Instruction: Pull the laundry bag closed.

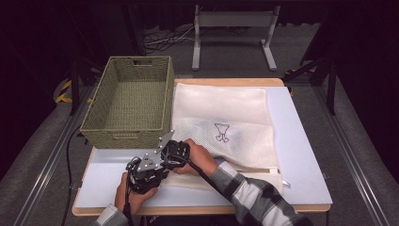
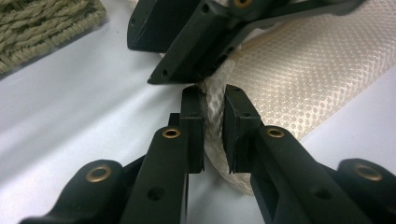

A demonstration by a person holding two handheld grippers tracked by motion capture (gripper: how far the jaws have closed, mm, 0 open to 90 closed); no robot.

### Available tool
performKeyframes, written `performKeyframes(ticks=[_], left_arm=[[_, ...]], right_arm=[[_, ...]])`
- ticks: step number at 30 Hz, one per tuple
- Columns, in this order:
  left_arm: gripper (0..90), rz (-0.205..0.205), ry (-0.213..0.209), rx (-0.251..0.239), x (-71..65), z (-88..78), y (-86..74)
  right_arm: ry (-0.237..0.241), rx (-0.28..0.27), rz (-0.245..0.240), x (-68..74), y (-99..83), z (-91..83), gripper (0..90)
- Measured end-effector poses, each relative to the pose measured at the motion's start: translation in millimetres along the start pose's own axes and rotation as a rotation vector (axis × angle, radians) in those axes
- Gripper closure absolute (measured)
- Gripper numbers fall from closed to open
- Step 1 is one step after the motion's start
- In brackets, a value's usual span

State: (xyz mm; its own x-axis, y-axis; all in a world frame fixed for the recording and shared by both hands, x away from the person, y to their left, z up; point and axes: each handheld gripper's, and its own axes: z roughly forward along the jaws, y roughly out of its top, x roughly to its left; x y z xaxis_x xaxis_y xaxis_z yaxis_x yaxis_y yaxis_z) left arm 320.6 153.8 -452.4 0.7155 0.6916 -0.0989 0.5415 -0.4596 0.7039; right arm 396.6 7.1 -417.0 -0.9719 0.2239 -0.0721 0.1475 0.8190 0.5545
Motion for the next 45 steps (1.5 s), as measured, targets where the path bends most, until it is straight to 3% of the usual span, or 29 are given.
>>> performKeyframes(ticks=[3,8,14,21,25,26,27,30,32,36,40,45], left_arm=[[80.4,0.004,0.002,0.002,0.1,-0.8,0.2],[81.0,0.007,-0.003,0.005,-0.6,-1.1,0.2],[76.1,-0.001,-0.013,-0.015,0.6,-2.2,0.1],[66.9,-0.030,-0.082,-0.062,9.8,-0.9,4.1],[71.0,-0.058,-0.119,-0.063,15.3,0.8,6.8],[76.3,-0.044,-0.115,-0.046,15.8,2.0,7.1],[80.4,-0.046,-0.107,-0.039,14.8,2.7,6.7],[84.6,-0.030,-0.075,-0.038,11.9,0.8,7.6],[84.7,-0.026,-0.073,-0.036,10.5,0.7,7.6],[84.4,-0.015,-0.056,-0.040,8.8,1.2,6.7],[83.7,-0.006,-0.040,-0.036,6.8,1.5,5.6],[82.0,-0.011,-0.015,-0.014,4.9,1.3,3.5]], right_arm=[[0.011,0.041,0.000,-0.4,-0.1,3.3,75.1],[0.025,0.048,0.000,-0.3,-0.5,3.8,81.3],[0.006,-0.018,-0.018,2.2,0.2,-6.7,81.4],[-0.011,-0.126,0.005,2.2,-4.9,-21.4,81.4],[-0.021,-0.156,0.011,3.4,-8.1,-26.3,81.6],[-0.022,-0.160,0.013,3.4,-9.5,-27.6,81.7],[-0.015,-0.162,0.014,2.8,-10.3,-28.0,89.1],[-0.015,-0.155,0.017,1.1,-10.3,-26.8,85.1],[-0.029,-0.142,0.003,2.2,-9.7,-25.6,85.4],[-0.019,-0.154,0.029,1.1,-9.1,-22.7,79.2],[-0.010,-0.099,0.009,3.3,-6.0,-14.4,74.4],[0.001,-0.061,0.037,0.9,-4.1,-6.6,73.7]])
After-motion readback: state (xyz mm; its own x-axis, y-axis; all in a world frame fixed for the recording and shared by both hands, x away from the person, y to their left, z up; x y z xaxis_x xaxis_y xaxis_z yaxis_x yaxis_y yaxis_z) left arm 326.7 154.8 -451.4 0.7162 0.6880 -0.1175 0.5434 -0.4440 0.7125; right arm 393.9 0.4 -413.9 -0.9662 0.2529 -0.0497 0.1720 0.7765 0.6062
